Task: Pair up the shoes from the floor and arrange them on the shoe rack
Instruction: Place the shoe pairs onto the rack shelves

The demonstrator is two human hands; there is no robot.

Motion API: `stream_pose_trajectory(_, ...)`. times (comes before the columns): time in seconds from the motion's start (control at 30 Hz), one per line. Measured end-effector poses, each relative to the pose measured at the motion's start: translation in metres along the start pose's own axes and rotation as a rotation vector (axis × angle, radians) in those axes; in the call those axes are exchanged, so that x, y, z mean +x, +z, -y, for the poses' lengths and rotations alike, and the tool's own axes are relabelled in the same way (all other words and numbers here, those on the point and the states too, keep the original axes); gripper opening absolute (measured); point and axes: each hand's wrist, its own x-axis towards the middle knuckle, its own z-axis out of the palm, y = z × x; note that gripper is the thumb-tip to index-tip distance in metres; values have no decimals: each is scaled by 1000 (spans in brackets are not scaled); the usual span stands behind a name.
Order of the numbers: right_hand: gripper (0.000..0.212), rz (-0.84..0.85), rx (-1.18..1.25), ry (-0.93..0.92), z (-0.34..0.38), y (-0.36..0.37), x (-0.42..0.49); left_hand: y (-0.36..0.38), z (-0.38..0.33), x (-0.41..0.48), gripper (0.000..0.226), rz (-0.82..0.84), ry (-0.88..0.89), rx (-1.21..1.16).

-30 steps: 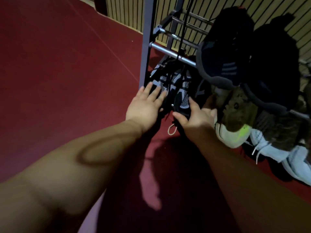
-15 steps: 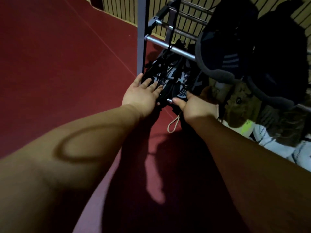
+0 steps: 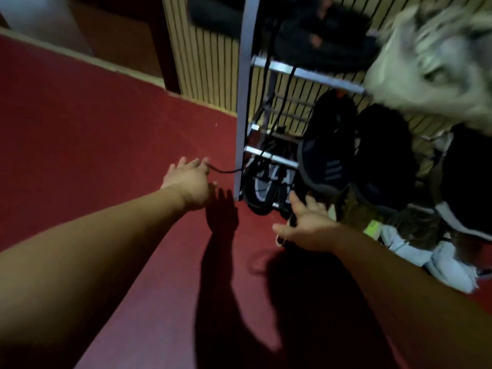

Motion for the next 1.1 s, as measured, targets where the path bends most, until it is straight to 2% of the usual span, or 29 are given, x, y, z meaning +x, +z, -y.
stream_pose_trajectory(0.13,89,63,24,-37,14,-46,-58,-77,22,-5,64,-144,-121,-249)
stream_pose_trajectory(0.27,65,94,48,-58,37,-98,-131,-160,27,-21,63,-273,-68,-563)
stream_pose_trajectory(0.33,55,12,83,-61,50,-122,-158,-194,23,-32,63,-320,30,-622)
stream_pose_trajectory(0.43,51,-238,131,-88,64,-156,-172,-227,10,-37,67,-385,202,-599)
stream_pose_trajectory(0.53,62,-512,147,-71,74,-179,-161,-243,-13,-33,73,-352,237,-480)
stream_pose_trajectory(0.6,74,-598,113,-19,77,-184,-144,-247,-30,-27,75,-350,220,-399)
stream_pose_trajectory(0.83,106,-517,-53,55,70,-203,-67,-261,-62,28,65,-412,301,-99)
stream_pose_trajectory(0.9,111,-508,-117,56,68,-207,-48,-259,-69,39,64,-410,334,-95)
stream_pose_trajectory(1.03,119,-432,-155,73,64,-207,-25,-246,-79,42,59,-451,376,-283)
stream_pose_trajectory(1.1,122,-404,-156,63,62,-211,-22,-242,-77,47,58,-529,383,-223)
